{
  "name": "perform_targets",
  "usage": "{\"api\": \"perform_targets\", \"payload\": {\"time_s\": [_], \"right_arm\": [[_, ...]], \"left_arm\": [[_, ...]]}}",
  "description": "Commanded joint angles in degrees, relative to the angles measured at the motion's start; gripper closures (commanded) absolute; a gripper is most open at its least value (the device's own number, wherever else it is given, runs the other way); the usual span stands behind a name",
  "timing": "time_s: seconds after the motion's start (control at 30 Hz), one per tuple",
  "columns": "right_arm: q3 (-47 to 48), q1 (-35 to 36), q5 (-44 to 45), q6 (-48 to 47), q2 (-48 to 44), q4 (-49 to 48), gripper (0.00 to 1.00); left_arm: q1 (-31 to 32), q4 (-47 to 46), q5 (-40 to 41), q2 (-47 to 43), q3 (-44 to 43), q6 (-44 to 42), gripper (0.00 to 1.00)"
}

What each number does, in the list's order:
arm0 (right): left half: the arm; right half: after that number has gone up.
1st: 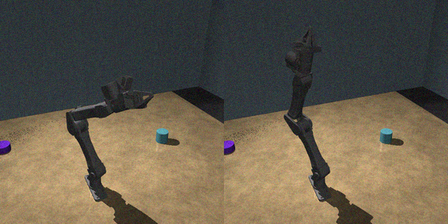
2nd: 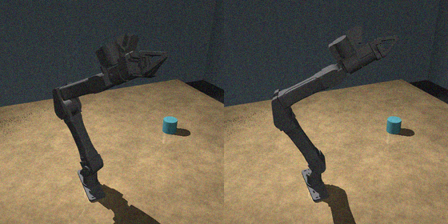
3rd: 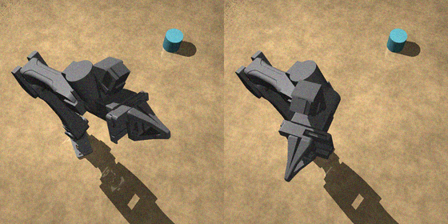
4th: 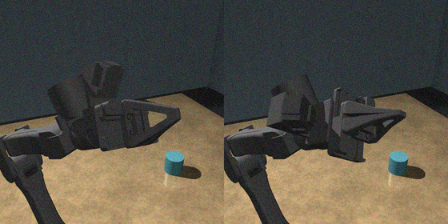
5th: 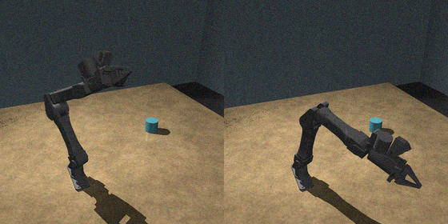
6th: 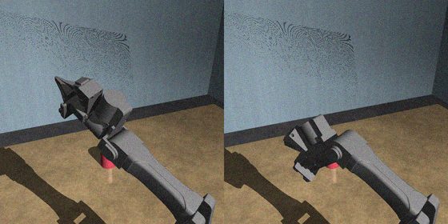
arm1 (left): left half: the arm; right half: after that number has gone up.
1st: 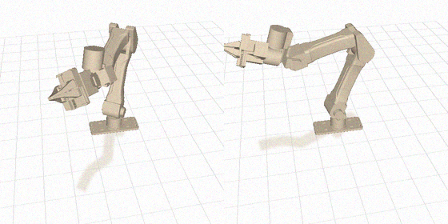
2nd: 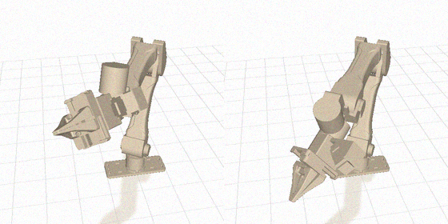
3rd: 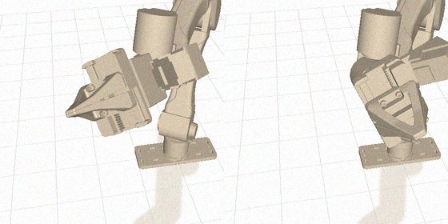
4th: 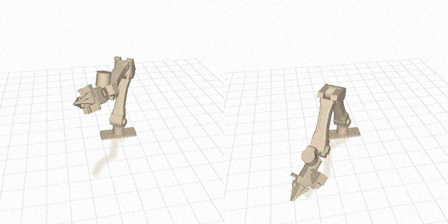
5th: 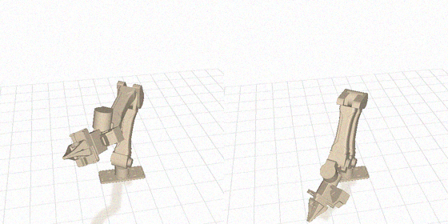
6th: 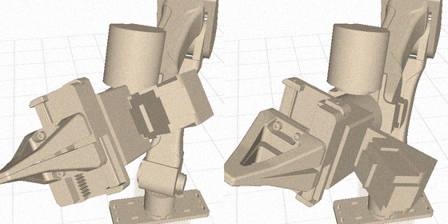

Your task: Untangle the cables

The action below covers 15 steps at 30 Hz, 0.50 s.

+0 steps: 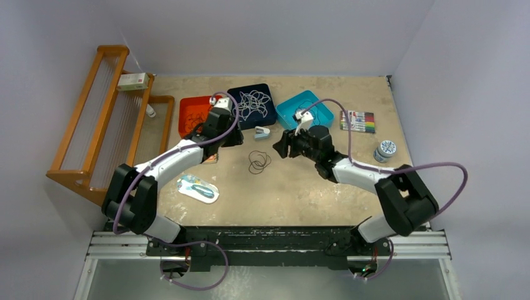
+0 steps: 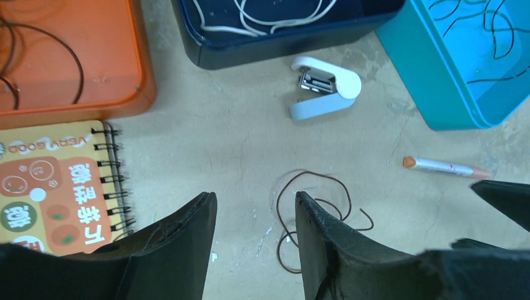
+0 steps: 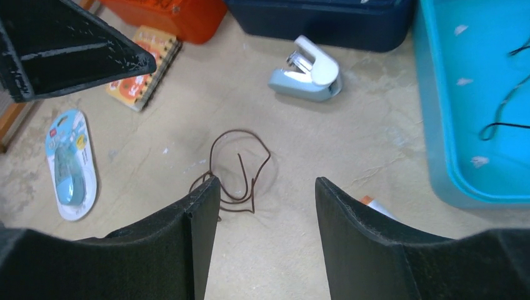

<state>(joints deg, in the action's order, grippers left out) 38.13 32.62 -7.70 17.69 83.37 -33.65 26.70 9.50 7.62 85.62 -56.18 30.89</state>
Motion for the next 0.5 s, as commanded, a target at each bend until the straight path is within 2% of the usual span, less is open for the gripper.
{"api": "perform_targets", "payload": {"time_s": [0.0, 0.1, 0.47], "right_arm": [[4.87, -0.34, -10.28, 1.26, 5.71, 3.85, 0.41], [7.32, -0.33, -12.3, 1.35, 9.6, 4.47, 0.43], [10.21, -0.37, -11.01, 3.05, 17.13, 3.46, 0.5]], "left_arm": [[0.46, -7.0, -0.76, -1.78, 2.13, 2.14, 0.52], [0.46, -7.73, -1.17, -1.6, 2.76, 1.78, 0.52], [0.46, -8.62, -0.71, -2.05, 3.86, 1.32, 0.53]]}}
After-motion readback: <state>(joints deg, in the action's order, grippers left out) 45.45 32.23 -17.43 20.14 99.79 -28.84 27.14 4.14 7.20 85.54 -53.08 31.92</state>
